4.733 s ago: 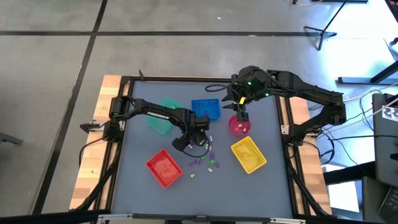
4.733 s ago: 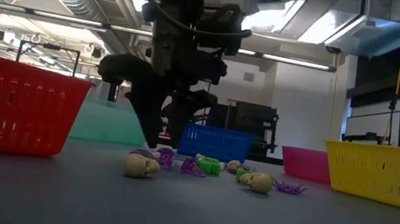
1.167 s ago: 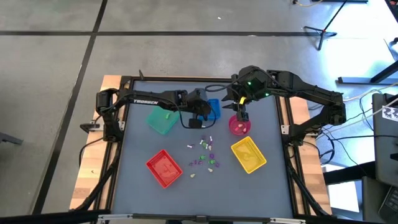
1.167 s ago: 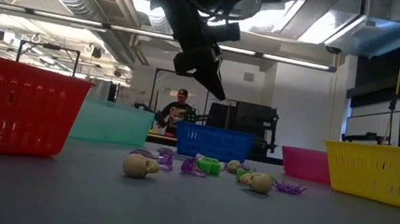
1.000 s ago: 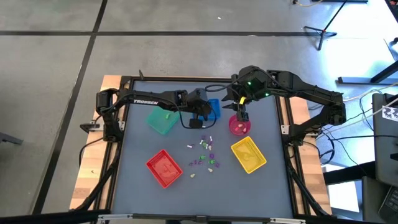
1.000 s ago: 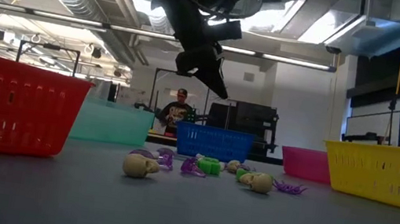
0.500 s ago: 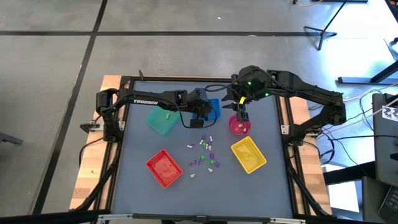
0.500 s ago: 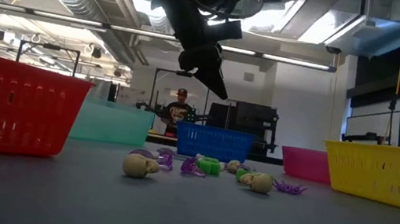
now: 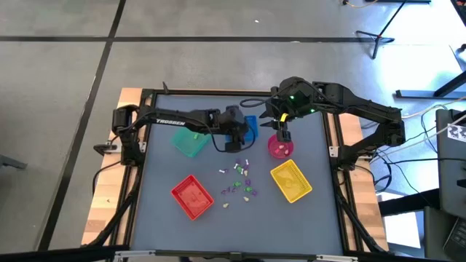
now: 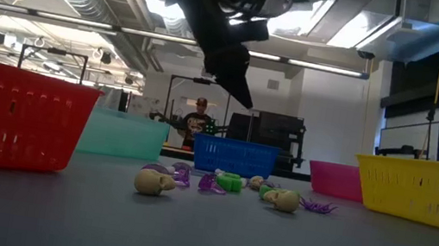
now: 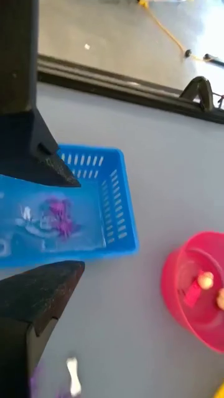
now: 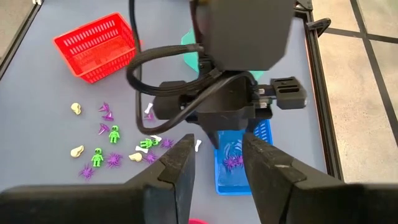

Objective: Sort Halloween decoration
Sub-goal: Put the white bone toy into the yellow bin

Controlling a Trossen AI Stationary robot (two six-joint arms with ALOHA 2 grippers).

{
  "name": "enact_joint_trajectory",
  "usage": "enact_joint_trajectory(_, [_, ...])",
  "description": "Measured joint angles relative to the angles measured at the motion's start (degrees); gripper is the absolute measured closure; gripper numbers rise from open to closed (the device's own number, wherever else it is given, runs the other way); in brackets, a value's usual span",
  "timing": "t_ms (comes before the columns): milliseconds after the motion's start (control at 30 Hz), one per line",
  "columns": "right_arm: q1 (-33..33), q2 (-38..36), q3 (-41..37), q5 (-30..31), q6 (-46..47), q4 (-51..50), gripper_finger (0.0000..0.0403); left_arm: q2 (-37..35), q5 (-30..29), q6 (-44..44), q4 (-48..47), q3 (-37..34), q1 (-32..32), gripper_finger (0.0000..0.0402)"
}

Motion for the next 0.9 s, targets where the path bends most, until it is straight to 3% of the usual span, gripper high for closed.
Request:
enact_joint_trajectory(267, [0.0,0.0,0.0,0.0,-0.01,0.13,0.0271,-0.25,0.15,-5.7,-1.29,0.0,-4.18,0.0213])
enact_joint_trajectory(433, [0.02,0.0,0.0,0.0,-0.01,0.15,0.0272,-1.96,0.9,-9.2,-7.8,1.61,-6.75,0.0214])
enact_joint_trajectory(700, [0.04,0.0,0.0,-0.16,0.0,-1.01,0.0271,-2.91,9.9,-14.86,-16.43,2.27,-9.83,0.0214])
enact_joint_trajectory(900, [0.04,0.0,0.0,-0.15,0.0,-2.13,0.0272,-2.91,11.32,-17.39,-23.33,2.23,-12.0,0.0214])
